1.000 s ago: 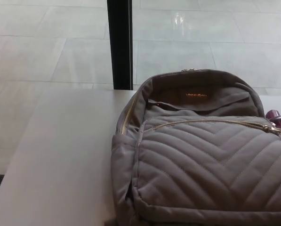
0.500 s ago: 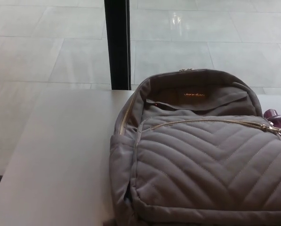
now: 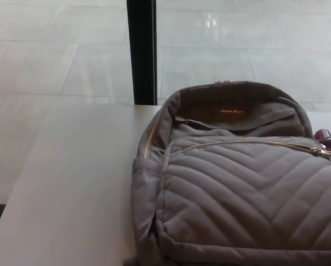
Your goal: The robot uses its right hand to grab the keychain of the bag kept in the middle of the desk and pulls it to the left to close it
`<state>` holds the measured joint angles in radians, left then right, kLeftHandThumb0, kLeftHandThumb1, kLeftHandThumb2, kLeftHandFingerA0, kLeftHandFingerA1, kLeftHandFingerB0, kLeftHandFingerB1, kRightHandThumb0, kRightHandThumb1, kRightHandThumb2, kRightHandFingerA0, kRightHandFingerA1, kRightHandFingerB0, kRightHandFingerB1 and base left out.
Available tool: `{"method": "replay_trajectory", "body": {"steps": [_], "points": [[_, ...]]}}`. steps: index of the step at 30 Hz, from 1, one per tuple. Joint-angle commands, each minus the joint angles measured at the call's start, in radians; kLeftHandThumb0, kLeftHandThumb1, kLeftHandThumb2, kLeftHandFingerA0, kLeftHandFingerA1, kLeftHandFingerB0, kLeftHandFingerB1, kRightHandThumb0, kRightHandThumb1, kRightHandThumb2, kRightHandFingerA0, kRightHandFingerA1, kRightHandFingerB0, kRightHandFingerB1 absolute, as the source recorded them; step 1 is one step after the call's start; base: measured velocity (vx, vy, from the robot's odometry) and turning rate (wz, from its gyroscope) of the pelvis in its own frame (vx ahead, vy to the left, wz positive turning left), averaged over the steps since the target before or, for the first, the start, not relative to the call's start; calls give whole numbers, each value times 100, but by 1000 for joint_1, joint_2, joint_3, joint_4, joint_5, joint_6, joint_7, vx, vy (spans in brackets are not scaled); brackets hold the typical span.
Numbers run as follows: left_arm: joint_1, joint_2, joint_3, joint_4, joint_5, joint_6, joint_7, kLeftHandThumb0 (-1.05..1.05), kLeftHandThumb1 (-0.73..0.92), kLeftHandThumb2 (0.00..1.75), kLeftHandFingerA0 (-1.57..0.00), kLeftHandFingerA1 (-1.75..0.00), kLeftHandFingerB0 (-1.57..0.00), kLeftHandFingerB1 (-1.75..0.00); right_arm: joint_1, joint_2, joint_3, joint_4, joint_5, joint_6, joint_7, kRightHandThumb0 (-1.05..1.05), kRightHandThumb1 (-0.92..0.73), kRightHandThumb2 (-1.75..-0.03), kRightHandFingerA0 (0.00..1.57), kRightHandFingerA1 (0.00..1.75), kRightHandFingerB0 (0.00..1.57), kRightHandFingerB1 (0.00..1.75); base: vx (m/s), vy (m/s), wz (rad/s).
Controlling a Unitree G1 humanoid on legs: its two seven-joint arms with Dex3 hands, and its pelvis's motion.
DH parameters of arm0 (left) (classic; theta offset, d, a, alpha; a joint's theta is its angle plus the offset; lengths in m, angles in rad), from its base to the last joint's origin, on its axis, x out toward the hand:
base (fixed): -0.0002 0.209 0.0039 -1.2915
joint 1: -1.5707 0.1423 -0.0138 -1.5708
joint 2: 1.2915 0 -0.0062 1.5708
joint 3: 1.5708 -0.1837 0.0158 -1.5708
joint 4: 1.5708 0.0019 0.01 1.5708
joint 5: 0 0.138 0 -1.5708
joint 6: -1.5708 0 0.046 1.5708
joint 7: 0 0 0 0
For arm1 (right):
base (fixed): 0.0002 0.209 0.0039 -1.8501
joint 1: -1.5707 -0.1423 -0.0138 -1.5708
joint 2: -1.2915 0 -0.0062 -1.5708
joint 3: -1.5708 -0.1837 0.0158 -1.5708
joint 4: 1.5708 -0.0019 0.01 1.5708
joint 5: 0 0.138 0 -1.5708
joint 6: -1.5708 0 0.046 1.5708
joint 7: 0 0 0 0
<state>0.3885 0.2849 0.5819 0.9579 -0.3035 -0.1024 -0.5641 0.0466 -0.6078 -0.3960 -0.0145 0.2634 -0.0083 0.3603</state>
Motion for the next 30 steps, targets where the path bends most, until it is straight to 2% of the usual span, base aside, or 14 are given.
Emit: {"method": "replay_trajectory", "body": {"steps": [1, 2, 5, 9, 10, 12, 13, 16, 17, 19, 21, 26, 27, 30], "points": [[-4, 37, -5, 18, -11, -53, -13, -61, 47, 83, -44, -64, -38, -55, -17, -106, 132, 7, -117, 11, 112, -61, -41, -84, 2, 37, 0, 25, 0, 0, 0], [-13, 36, 6, 31, -26, -36, -10, -58, 58, 57, -49, -60, -43, -47, -19, -127, 150, 13, -138, -3, 117, -58, -40, -84, 1, 37, 0, 27, 0, 0, 0], [-3, 35, 13, 1, -45, -12, -17, -55, 58, 57, -49, -61, -43, -47, -32, -159, 189, 22, -171, -9, 110, -51, -58, -60, 7, 35, 12, 25, 0, 0, 0], [-7, 36, 10, 9, -52, -10, -23, -55, 58, 57, -49, -59, -42, -46, -61, -175, 203, 47, -211, -10, 76, -44, -60, -59, 11, 38, 24, 30, 0, 0, 0], [-7, 30, 12, -4, -58, 2, -11, -57, 46, 81, -48, -64, -38, -55, -73, -170, 198, 56, -205, -13, 74, -41, -61, -59, 12, 41, 23, 31, 0, 0, 0], [-7, 25, 2, -9, -55, -23, -29, -52, 62, 58, -53, -57, -43, -46, -102, -177, 186, 80, -216, -35, 70, -39, -61, -59, 12, 47, 23, 31, 0, 0, 0], [-2, 22, -4, -22, -54, -29, -41, -58, 49, 83, -47, -63, -39, -55, -113, -187, 189, 88, -252, -33, 48, -39, -60, -58, 16, 44, 27, 32, 0, 0, 0], [-10, 26, -8, -17, -60, -21, -58, -57, 49, 82, -46, -62, -38, -55, -130, -211, 199, 103, -329, -30, 8, -38, -59, -58, 22, 42, 30, 33, 0, 0, 0], [-11, 30, -17, -14, -46, -28, -47, -55, 62, 58, -49, -53, -41, -44, -132, -221, 202, 106, -351, -29, -3, -37, -59, -58, 23, 41, 31, 33, 0, 0, 0], [-7, 29, -24, -18, -38, -36, -39, -58, 49, 83, -47, -62, -39, -55, -140, -218, 193, 106, -349, -22, -10, -37, -52, -67, 24, 49, 28, 40, 0, 0, 0], [-15, 31, -21, 0, -47, -33, -42, -54, 63, 58, -50, -56, -42, -45, -154, -211, 191, 107, -362, -19, -28, -28, -58, -57, 27, 45, 35, 35, 0, 0, 0], [-9, 32, -19, -3, -53, -32, -54, -54, 61, 58, -47, -56, -40, -45, -168, -184, 213, 54, -377, -7, -23, -27, -56, -57, 27, 49, 37, 36, 0, 0, 0], [-10, 32, -18, 1, -52, -33, -51, -54, 63, 59, -49, -55, -43, -45, -165, -184, 219, 47, -379, -5, -12, -23, -38, -86, 19, 56, 26, 54, 0, 0, 0], [-13, 32, -22, 10, -46, -39, -47, -53, 64, 59, -49, -55, -43, -44, -157, -192, 226, 42, -387, -17, 3, -22, -38, -86, 20, 57, 26, 54, 0, 0, 0]]}}
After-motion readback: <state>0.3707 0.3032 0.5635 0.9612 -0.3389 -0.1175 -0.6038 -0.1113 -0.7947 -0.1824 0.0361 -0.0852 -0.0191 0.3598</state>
